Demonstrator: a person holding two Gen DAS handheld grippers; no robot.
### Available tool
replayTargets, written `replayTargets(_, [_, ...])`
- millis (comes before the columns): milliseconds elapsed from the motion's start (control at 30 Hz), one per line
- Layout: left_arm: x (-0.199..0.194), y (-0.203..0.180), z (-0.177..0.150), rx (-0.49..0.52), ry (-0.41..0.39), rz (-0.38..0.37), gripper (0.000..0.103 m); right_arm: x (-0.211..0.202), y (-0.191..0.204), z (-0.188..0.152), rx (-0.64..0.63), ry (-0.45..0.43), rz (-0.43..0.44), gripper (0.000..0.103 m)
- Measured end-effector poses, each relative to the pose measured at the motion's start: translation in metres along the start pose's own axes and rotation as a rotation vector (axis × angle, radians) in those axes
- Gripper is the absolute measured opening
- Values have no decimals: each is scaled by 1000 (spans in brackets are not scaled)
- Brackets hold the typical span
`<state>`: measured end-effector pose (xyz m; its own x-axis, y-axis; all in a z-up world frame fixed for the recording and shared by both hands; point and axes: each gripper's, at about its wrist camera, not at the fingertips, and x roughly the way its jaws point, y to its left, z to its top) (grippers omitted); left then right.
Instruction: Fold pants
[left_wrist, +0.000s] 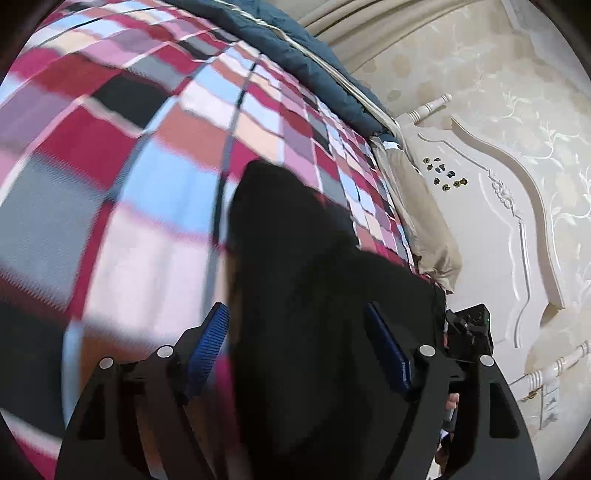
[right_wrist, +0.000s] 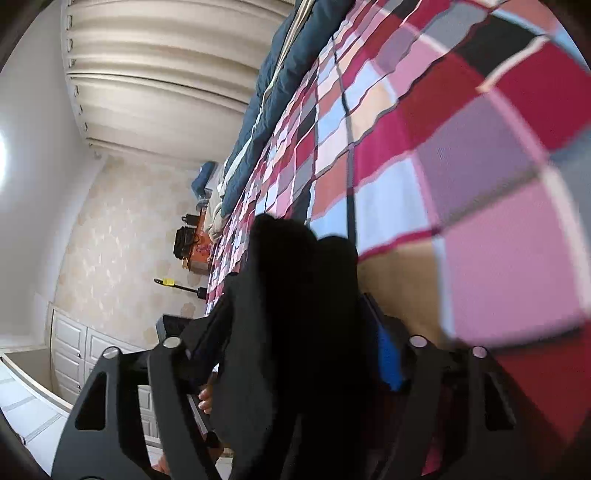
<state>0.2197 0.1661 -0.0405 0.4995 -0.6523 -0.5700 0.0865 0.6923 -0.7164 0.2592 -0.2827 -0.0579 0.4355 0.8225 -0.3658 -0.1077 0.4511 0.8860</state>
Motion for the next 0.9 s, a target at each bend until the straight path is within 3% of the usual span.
replayTargets(200, [-41,5,-48,-60,-1,-44,77,-51,-6,-45,38,-27,-42,78])
replayTargets(433, [-45,-2,-86,-197,43,-160,83,-54,3,-81,25,-14,-27,85])
replayTargets(533, [-37,-10,-87,-189,38,-135,84,-45,12,-86,-9,-3,-60,87])
replayTargets(733, [-25,-19,-85,-211,56,-114,85,-31,16,-89,-6,8,-48,88])
replayTargets(833, [-26,-13,-83,-230,30,-109,79,-26,16,-88,0,12,-42,88])
replayTargets(867, [-25,-13,-83,-226,32,-87,64,-24,17,-89,-8,18,-51,88])
replayTargets(900, [-25,-10,-86,-223,37,-63,61,-23,18,-89,-15,23,-66,84])
